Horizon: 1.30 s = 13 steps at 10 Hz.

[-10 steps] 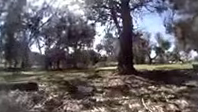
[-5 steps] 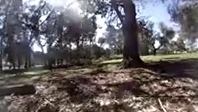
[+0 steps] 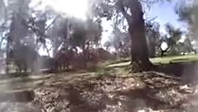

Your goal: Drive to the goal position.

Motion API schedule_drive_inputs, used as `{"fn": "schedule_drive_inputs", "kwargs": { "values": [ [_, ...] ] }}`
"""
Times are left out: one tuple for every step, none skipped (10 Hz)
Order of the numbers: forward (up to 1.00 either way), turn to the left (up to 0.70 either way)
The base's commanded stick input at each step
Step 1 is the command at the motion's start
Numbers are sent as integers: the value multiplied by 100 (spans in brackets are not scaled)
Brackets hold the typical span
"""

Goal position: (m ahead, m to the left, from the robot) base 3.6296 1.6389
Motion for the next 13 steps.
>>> {"fn": "schedule_drive_inputs", "kwargs": {
  "values": [
    [70,0],
    [70,27],
    [70,0],
    [70,0],
    [70,27],
    [70,27],
    [70,20],
    [70,5],
    [70,0],
    [70,0],
    [70,14],
    [70,0],
    [70,0]
  ]
}}
